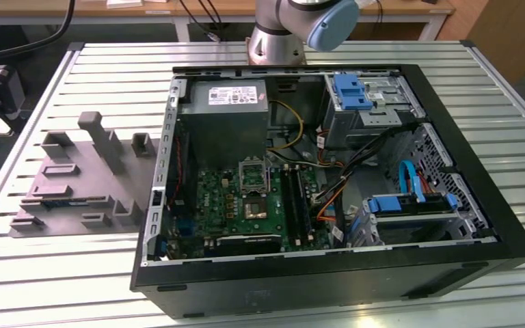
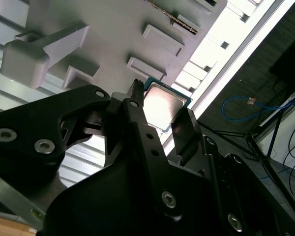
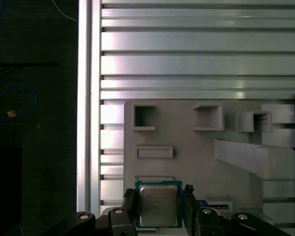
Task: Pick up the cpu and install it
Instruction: 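Pick up the cpu and move it towards the insertion slot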
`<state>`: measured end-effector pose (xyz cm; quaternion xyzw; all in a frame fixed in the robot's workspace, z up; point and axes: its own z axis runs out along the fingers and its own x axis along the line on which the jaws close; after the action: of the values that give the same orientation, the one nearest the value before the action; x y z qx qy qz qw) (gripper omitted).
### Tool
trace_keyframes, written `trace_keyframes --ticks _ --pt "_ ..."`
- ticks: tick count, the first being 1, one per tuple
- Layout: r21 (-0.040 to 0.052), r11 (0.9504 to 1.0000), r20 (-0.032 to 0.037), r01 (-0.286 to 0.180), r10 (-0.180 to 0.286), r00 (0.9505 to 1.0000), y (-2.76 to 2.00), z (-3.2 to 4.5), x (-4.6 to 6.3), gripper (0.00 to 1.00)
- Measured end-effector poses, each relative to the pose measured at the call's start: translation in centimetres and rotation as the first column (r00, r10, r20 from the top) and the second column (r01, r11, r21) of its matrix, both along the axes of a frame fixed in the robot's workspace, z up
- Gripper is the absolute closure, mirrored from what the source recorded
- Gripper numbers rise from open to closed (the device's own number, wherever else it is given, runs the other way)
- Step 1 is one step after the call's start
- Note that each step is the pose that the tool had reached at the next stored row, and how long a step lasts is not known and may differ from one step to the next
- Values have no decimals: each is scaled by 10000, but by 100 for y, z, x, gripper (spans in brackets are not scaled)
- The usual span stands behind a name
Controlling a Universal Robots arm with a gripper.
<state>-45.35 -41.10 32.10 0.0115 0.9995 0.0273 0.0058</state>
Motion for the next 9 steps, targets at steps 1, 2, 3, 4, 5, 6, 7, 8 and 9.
trace_keyframes --ticks 1,2,3,4,5,6,7,8,9 --pt "0 10000 0 0 0 10000 0 2 0 53" --pt "0 10000 0 0 0 10000 0 3 0 53" --pt "0 10000 0 0 0 10000 0 4 1 53" --pt "-1 10000 -1 0 0 10000 0 6 1 53" --pt "0 10000 0 0 0 10000 0 6 1 53" --pt "0 10000 1 0 0 10000 0 7 1 53" --pt "0 10000 0 0 0 10000 0 8 1 53" --pt "-1 10000 0 0 0 10000 0 8 1 53" --pt "-1 10000 -1 0 0 10000 0 8 1 53"
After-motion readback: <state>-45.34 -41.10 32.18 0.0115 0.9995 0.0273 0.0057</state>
